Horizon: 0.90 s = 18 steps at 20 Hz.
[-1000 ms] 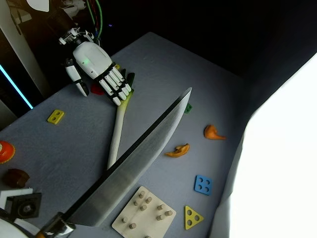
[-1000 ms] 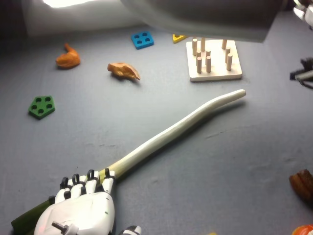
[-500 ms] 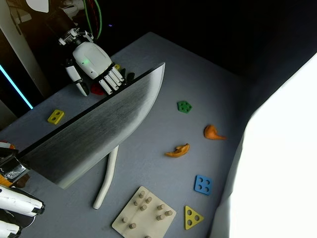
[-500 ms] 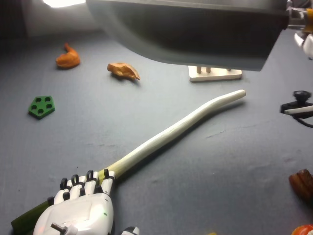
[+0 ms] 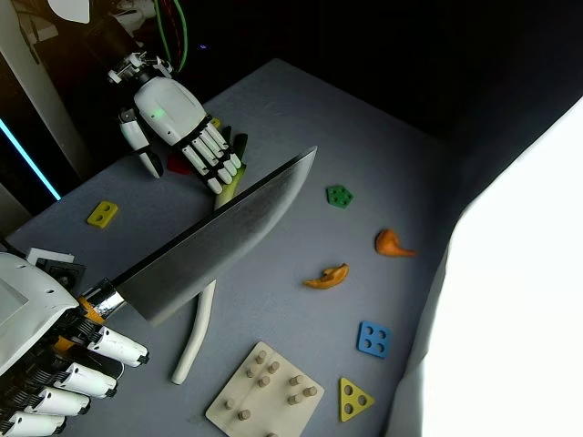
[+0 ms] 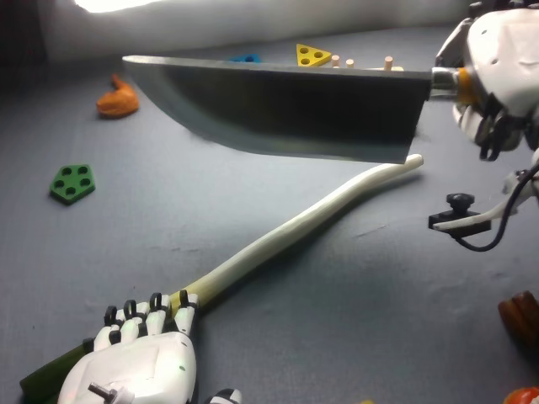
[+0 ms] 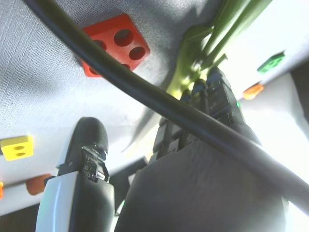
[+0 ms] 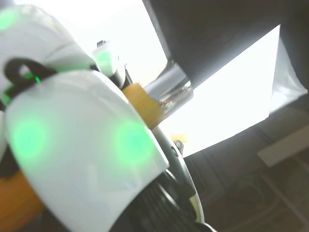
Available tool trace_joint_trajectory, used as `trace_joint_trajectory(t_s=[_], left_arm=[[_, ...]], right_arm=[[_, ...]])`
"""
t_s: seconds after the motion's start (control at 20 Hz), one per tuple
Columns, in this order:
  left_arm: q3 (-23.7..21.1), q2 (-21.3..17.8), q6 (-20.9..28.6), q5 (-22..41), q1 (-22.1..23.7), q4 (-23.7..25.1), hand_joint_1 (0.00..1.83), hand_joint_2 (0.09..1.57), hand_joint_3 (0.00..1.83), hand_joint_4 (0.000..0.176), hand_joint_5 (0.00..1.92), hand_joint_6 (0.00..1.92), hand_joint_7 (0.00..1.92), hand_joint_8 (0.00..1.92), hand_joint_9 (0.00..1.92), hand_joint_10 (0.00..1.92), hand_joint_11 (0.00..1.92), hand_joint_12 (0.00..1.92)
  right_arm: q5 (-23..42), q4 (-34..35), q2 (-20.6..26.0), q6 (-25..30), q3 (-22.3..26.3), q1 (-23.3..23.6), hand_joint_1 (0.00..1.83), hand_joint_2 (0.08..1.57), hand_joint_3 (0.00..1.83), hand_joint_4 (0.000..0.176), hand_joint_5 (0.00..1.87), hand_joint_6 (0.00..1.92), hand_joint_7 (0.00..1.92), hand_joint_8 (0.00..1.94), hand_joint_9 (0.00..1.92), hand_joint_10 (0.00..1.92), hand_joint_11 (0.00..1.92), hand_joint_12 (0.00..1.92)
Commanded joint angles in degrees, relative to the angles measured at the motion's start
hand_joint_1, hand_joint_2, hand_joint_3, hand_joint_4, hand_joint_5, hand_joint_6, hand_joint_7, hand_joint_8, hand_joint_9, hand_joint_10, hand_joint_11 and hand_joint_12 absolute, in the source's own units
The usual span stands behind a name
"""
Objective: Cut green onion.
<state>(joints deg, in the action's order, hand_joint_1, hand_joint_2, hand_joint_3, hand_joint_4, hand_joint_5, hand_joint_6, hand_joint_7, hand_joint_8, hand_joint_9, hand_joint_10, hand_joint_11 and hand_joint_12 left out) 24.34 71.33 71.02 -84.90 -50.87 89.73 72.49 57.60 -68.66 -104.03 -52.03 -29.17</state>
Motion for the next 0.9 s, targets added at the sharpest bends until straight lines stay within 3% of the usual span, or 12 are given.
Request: trace_joint_trajectory(t_s=[0.0,0.05,0.15,0.55,0.85], left_arm=[[0.08,0.46,0.03,-2.17,-0.05,0.52,0.42,1.35,0.00,0.017,0.00,0.00,0.00,0.00,0.00,0.00,0.00,0.00],[0.04,0.46,0.03,-2.17,-0.01,0.53,0.40,1.35,0.01,0.018,0.00,0.00,0.00,0.00,0.00,0.00,0.00,0.00],[0.02,0.46,0.03,-2.17,0.03,0.53,0.43,1.35,0.00,0.012,0.00,0.00,0.00,0.00,0.00,0.00,0.00,0.00],[0.01,0.42,0.03,-2.17,0.04,0.54,0.43,1.35,0.01,0.022,0.00,0.00,0.00,0.00,0.00,0.00,0.00,0.00],[0.07,0.43,0.03,-2.16,0.04,0.74,0.42,1.36,0.00,0.013,0.00,0.00,0.00,0.00,0.00,0.00,0.00,0.00]], right_arm=[[5.03,-4.96,0.03,0.87,-0.37,0.19,1.54,1.23,0.00,0.176,1.26,1.92,1.47,1.94,1.51,1.92,1.55,1.92],[5.02,-4.95,-0.70,0.91,-0.84,-0.19,1.53,1.23,0.00,0.176,1.16,1.92,1.44,1.94,1.51,1.92,1.55,1.92],[5.03,-4.93,-1.66,0.90,-1.27,-0.90,1.53,1.23,0.00,0.176,1.19,1.92,1.44,1.94,1.51,1.92,1.57,1.92],[5.22,-2.55,-4.94,0.93,-2.34,-3.35,1.53,1.23,0.00,0.176,1.22,1.92,1.43,1.94,1.50,1.92,1.56,1.92],[5.53,-2.69,-5.86,1.28,-3.86,-5.48,1.57,1.21,0.00,0.176,1.26,1.92,1.44,1.94,1.50,1.92,1.56,1.92]])
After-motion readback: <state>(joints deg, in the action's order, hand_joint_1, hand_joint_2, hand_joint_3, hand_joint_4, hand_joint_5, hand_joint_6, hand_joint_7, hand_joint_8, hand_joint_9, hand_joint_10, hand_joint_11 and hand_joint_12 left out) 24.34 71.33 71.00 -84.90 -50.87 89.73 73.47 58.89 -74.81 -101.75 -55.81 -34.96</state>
